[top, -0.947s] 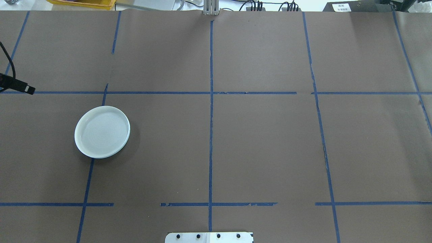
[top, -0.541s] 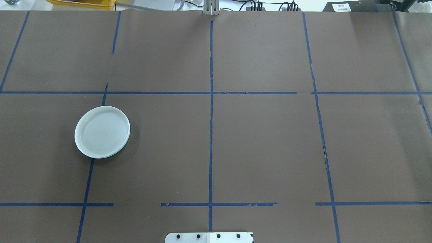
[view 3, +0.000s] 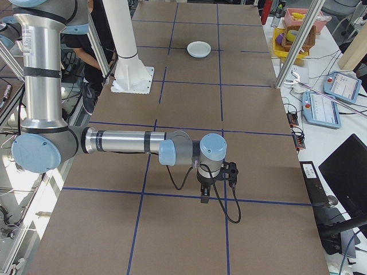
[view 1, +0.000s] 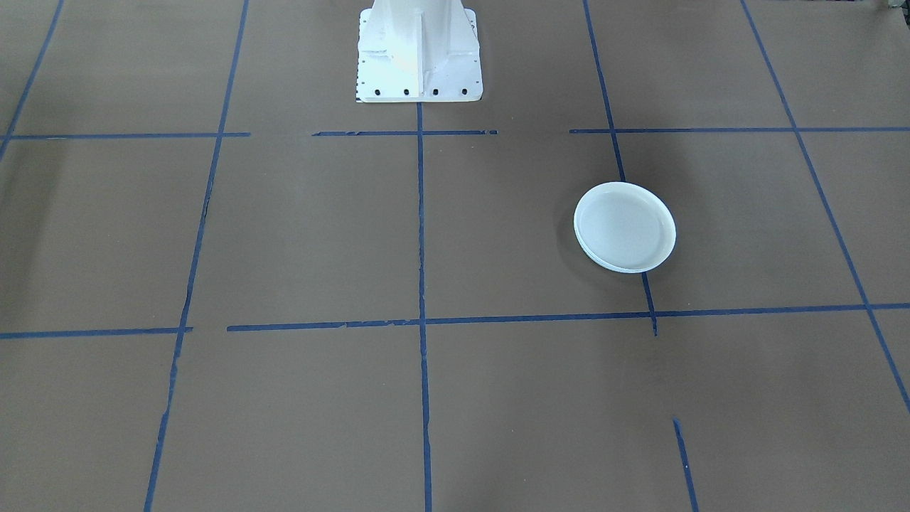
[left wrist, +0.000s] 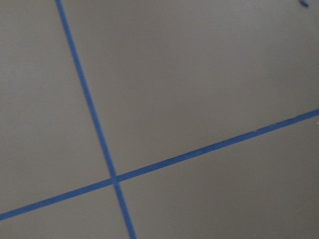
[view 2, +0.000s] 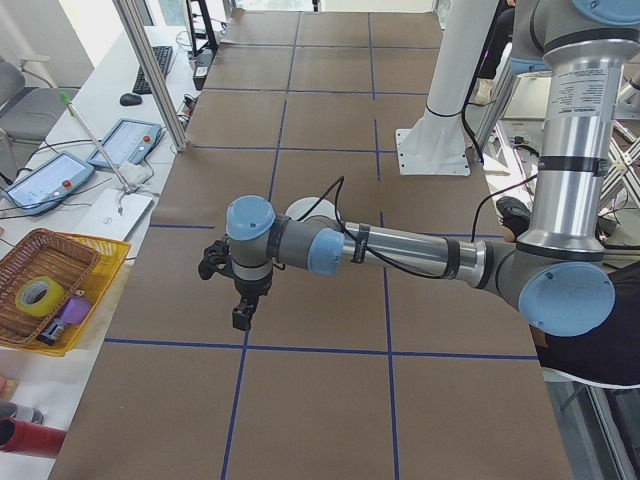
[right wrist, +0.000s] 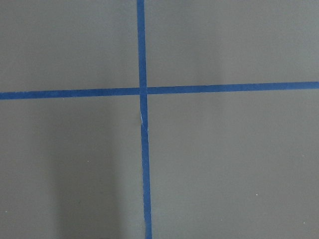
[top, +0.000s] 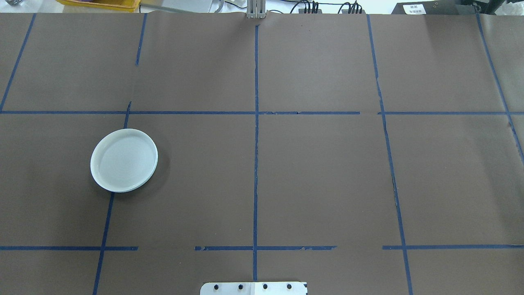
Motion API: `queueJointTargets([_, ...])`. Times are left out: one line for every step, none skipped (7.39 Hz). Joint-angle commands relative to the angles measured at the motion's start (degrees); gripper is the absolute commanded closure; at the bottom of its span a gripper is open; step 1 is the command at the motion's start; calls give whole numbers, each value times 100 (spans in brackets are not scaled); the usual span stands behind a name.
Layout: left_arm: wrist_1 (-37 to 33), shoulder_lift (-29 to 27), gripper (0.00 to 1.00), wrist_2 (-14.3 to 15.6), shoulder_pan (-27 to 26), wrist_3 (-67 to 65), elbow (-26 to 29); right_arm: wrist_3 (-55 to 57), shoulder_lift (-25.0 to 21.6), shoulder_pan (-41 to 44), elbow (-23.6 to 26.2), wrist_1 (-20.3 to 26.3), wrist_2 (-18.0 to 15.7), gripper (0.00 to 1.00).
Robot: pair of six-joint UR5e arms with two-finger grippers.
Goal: Stack plate in center
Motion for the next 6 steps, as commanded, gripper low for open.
queueJointTargets([231,65,0,-258,-152,113,310,-5,0,0,0,0,4,0])
queueJointTargets([222,57,0,-478,-152,96,495,-5,0,0,0,0,-4,0])
queueJointTargets([222,65,0,-489,-152,96,593,4,0,0,0,0,4,0])
queueJointTargets([222,65,0,-480,-152,70,594,-5,0,0,0,0,4,0])
queueJointTargets([222,57,0,-471,-152,61,585,4,0,0,0,0,4,0])
queueJointTargets([214,48,0,-471,-152,61,576,-5,0,9,0,0,4,0])
